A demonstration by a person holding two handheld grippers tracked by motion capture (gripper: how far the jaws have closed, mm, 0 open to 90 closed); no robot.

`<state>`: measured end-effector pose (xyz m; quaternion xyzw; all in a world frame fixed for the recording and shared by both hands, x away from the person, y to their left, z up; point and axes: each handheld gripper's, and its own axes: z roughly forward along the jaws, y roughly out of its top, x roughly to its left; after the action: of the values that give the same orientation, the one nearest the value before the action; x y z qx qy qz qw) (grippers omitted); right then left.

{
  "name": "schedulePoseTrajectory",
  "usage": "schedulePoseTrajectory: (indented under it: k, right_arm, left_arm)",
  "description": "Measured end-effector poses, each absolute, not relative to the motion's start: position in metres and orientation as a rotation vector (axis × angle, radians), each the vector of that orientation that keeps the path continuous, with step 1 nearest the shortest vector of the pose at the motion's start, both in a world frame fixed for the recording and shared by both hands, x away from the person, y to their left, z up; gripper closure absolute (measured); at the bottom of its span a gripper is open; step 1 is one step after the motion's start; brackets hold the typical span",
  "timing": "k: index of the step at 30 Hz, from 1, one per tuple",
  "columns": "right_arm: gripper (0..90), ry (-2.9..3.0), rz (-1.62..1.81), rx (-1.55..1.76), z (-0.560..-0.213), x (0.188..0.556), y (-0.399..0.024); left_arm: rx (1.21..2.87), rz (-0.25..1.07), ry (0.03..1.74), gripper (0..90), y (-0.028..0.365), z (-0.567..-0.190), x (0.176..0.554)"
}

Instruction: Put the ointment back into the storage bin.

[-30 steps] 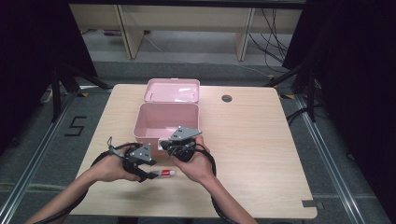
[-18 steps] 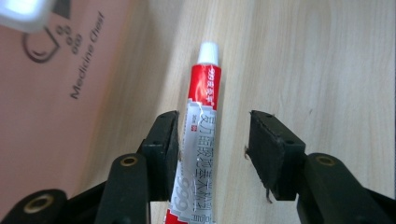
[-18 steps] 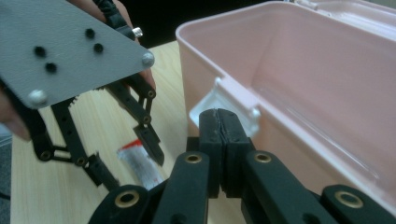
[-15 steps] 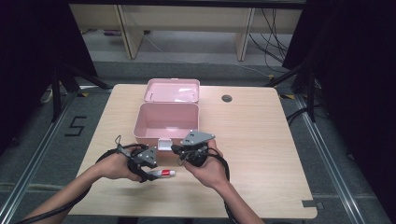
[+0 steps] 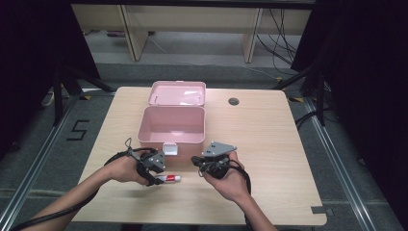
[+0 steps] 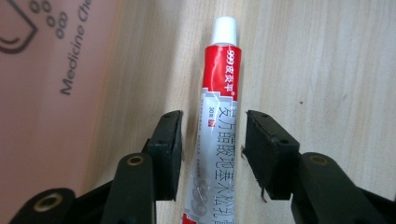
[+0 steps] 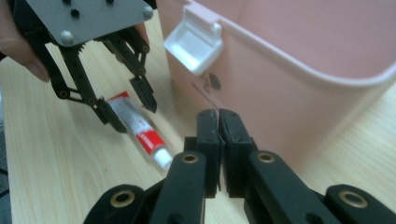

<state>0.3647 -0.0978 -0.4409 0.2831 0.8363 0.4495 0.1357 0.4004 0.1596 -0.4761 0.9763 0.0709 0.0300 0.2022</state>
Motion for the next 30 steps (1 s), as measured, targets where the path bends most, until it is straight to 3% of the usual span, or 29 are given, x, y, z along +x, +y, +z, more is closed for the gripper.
schedulePoseTrajectory:
  k: [30]
  right_arm:
    - [87.5,2.417,1.302,0.885,-0.455,0.362,-0.118]
  left_arm:
    - [2.862,0.036,0.099,62.7,0.150,-0.480,0.405]
